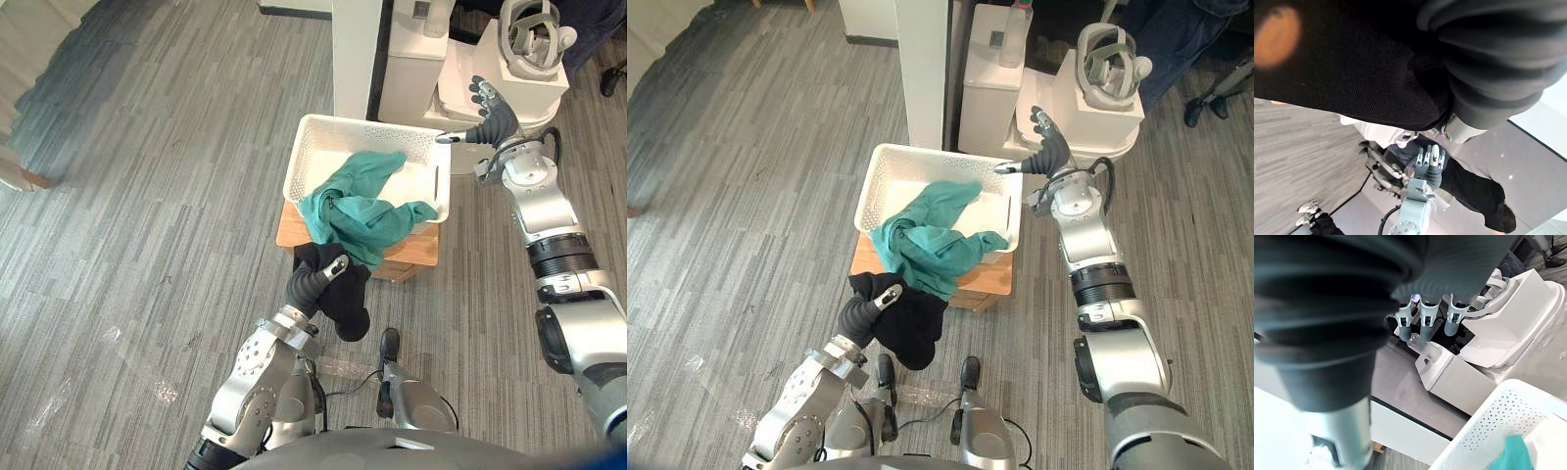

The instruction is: Tidy the bed and pick cloth on bed and put in laundry

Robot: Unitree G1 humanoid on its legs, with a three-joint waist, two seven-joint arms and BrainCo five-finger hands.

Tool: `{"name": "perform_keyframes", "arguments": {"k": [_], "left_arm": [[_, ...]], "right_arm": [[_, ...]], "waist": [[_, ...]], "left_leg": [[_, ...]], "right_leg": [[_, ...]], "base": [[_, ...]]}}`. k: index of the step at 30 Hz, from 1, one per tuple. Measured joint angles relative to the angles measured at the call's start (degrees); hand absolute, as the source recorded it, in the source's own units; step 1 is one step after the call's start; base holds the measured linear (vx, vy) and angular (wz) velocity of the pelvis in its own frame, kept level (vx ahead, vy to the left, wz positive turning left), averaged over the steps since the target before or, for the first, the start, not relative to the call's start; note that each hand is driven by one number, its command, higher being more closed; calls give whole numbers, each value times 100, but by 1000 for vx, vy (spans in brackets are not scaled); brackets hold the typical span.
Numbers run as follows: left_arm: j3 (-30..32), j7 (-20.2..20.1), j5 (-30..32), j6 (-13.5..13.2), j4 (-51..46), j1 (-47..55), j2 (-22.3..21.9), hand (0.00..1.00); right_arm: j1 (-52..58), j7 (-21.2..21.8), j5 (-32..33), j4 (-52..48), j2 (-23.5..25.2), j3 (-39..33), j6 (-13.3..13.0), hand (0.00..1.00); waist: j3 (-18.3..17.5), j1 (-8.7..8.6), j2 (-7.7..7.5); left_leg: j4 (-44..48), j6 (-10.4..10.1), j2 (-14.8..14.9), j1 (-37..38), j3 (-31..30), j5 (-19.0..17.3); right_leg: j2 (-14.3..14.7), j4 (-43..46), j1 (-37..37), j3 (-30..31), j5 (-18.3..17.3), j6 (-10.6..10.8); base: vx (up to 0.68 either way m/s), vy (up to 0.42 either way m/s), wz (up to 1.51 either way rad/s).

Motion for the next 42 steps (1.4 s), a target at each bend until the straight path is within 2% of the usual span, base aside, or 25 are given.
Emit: {"name": "perform_keyframes", "arguments": {"k": [5,6,8,12,16,19,21,23,25,27,30,31,35,36,39,42], "left_arm": [[245,423,-532,3,115,-3,-52,100],[395,470,-609,-1,169,-6,-95,100],[1195,765,-786,-63,166,-21,-254,100],[1859,920,-777,-242,-85,-2,-256,100],[2462,788,-350,-331,-846,-33,-254,100],[3158,645,-177,-609,-1330,-367,-127,100],[3403,634,-46,-943,-1407,-1099,363,100],[3395,640,99,-1108,-1325,-1723,845,100],[3306,651,147,-1167,-1012,-2457,1299,100],[3082,761,146,-1170,-187,-3407,1872,100],[2803,941,145,-1109,603,-4175,2246,100],[2530,1096,145,-1075,1162,-4713,2432,100],[1645,1504,243,-991,2665,-6071,2674,100],[1388,1639,340,-972,3121,-6469,2693,100],[910,1869,336,-967,3968,-7193,2690,100],[583,1934,318,-967,4355,-7466,2582,100]], "right_arm": [[28,216,430,465,-2,-407,-439,0],[34,245,492,608,-4,-470,-505,0],[37,395,773,1114,-122,-609,-787,0],[53,444,852,1201,-208,-611,-888,0],[289,439,854,1203,-207,-729,-886,0],[549,435,861,1215,-202,-732,-873,0],[673,437,883,1240,-184,-736,-870,0],[674,438,969,1340,-127,-726,-869,0],[674,453,1044,1365,-120,-692,-870,0],[674,478,1213,1365,-88,-584,-884,0],[676,484,1376,1365,48,-454,-894,0],[703,484,1569,1364,152,-361,-908,0],[886,478,1768,1322,414,-248,-985,0],[987,476,1803,1301,496,-165,-1012,0],[1208,472,1838,1275,689,-52,-1012,0],[1369,431,1860,1245,749,-49,-1010,0]], "waist": [[-2,-17,4],[-2,-16,4],[-17,-51,29],[-141,-41,74],[-225,-16,158],[-315,-3,290],[-396,-9,365],[-466,-19,355],[-492,-39,334],[-602,-59,308],[-654,-186,254],[-683,-238,203],[-701,-406,167],[-701,-496,167],[-700,-667,167],[-695,-858,162]], "left_leg": [[1,2,-39,201,-54,-17],[1,16,-52,258,-59,-27],[1,59,-106,412,-64,-58],[1,60,-140,460,-23,-58],[0,60,-186,549,-49,-58],[0,57,-219,652,-40,-57],[0,58,-219,679,-39,-58],[-1,57,-197,687,-3,-58],[-2,55,-183,729,29,-59],[-2,40,-165,783,156,-74],[-2,33,-142,855,261,-94],[-2,25,-117,875,348,-102],[-2,13,-87,954,521,-123],[-2,13,-84,962,559,-130],[-3,55,-67,917,767,-171],[-4,41,-42,858,964,-199]], "right_leg": [[-79,337,83,-78,-189,10],[-101,401,114,-85,-237,26],[-196,595,239,-205,-396,62],[-256,581,322,-244,-413,89],[-317,537,503,-364,-435,121],[-347,507,620,-375,-444,141],[-344,449,682,-388,-435,151],[-311,293,737,-368,-349,123],[-280,129,834,-346,-236,105],[-246,-13,887,-234,-151,77],[-217,-53,917,-132,-108,75],[-190,-53,892,-46,-91,59],[-160,-53,874,123,-64,42],[-158,-53,866,151,-63,42],[-149,-52,734,301,-59,41],[-145,-51,637,377,-52,44]], "base": [[-2,7,8],[-29,26,19],[-29,30,27],[-4,16,12],[24,-1,16],[43,3,4],[35,-4,2],[28,-16,-9],[22,-19,-12],[18,-10,-24],[29,-6,-25],[7,-3,-23],[9,2,-23],[11,14,-24],[9,13,-28],[18,6,-20]]}}
